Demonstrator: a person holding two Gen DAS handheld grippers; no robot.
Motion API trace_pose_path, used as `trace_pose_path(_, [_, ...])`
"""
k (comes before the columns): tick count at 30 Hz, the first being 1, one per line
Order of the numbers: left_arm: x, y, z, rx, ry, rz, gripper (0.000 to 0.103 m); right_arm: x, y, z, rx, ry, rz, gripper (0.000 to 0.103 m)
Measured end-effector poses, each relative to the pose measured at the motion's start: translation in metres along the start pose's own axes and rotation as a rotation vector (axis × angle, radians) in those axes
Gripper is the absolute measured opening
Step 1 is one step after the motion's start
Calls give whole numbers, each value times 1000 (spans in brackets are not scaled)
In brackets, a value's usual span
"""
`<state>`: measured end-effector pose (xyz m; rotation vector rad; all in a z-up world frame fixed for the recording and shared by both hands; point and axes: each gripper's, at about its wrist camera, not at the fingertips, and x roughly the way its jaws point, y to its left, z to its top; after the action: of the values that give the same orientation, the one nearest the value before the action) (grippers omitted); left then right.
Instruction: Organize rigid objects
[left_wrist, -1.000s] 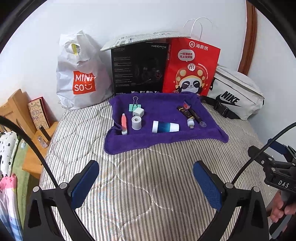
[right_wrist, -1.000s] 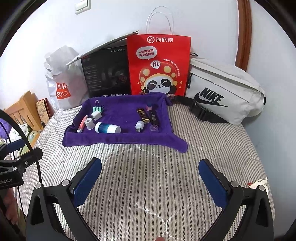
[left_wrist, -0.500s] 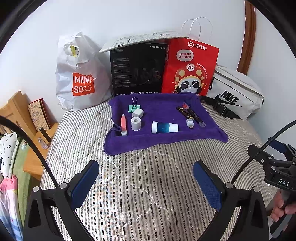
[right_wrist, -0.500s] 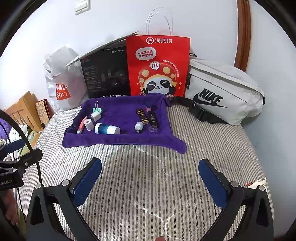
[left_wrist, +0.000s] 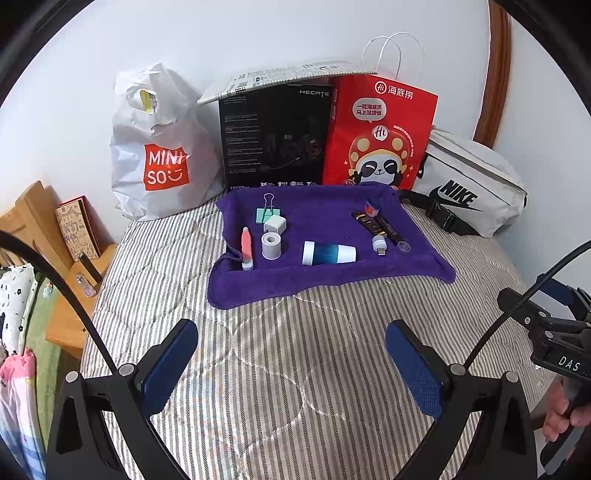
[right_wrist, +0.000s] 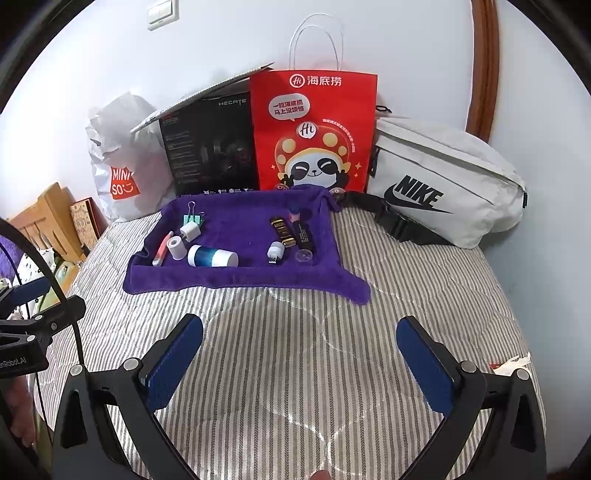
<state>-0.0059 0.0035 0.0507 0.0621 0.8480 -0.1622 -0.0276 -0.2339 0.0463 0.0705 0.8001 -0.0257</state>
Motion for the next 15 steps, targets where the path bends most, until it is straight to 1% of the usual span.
trace_pose_path(15, [1,0,-1,2,2,0,103,0,1,1,-4,1,-4,103])
